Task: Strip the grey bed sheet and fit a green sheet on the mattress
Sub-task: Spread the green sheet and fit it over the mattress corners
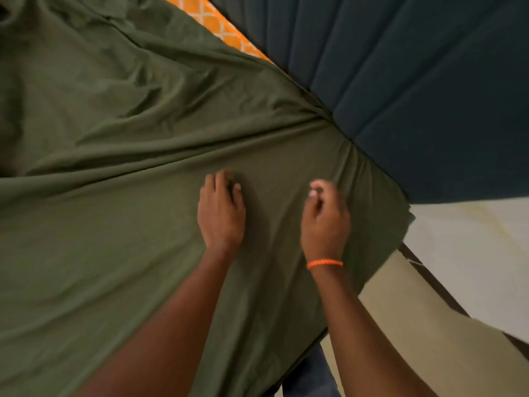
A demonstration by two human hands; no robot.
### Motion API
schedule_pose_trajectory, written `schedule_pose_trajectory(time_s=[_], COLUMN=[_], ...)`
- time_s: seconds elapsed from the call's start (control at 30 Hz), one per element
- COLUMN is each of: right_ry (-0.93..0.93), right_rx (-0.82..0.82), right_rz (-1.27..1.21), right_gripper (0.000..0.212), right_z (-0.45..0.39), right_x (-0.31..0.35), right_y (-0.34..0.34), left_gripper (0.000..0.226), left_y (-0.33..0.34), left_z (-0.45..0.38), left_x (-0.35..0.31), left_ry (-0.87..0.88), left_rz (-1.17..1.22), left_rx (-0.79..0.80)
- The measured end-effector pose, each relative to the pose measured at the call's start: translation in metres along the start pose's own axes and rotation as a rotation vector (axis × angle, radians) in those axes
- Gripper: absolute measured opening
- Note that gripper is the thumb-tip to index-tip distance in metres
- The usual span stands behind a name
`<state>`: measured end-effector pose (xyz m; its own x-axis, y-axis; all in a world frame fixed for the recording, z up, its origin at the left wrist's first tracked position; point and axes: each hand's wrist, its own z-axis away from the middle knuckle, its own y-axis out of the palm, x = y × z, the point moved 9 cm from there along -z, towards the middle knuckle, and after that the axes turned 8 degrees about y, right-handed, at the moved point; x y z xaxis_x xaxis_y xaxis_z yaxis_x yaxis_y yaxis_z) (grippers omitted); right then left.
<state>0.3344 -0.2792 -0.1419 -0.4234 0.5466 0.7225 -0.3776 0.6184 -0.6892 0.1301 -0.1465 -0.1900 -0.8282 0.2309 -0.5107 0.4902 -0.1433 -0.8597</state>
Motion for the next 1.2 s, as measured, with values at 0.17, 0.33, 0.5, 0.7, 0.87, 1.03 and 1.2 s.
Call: schedule_pose_trajectory(time_s=[0.17,0.33,0.5,0.7,0.87,1.03,1.2], right_ry=[-0.243,-0.293,-0.031,0.365,0.048,-0.435,-0.489], right_rx=[0.381,0.480,0.517,0.661,0.484,0.514,0.817], right_rz=[0.053,0.210,0.296,0.002,-0.190,0.178,0.429], right_gripper=[0.014,0.024,0.079,0.041,0.007,0.031,0.075], right_z=[-0.054,-0.116,-0.191,-0.233,-0.279,-0.300,-0.275], right_x=[0.092,0.171,0.182,0.160,0.202,0.197,0.190], right_y=[0.137,0.219,0.292,0.355,0.354,0.353,0.368], left_gripper=[0.034,0.031,0.036,0.034,0.036,0.021,0.055], left_y=[-0.034,-0.074,-0.066,-0.050,-0.034,-0.037,0.014], left_z=[-0.068,-0.137,-0.178,-0.205,-0.253,-0.350,-0.357], left_x=[0.066,0.114,0.139,0.130,0.093,0.093,0.085], left_ry=[-0.266,-0.341,-0.426,-0.463,-0.145,-0.150,-0.025], left_rz=[0.023,-0.053,-0.136,-0.150,-0.166,-0.182,-0.199], left_rx=[-0.136,-0.248,-0.200,-0.219,-0.034,-0.150,-0.123])
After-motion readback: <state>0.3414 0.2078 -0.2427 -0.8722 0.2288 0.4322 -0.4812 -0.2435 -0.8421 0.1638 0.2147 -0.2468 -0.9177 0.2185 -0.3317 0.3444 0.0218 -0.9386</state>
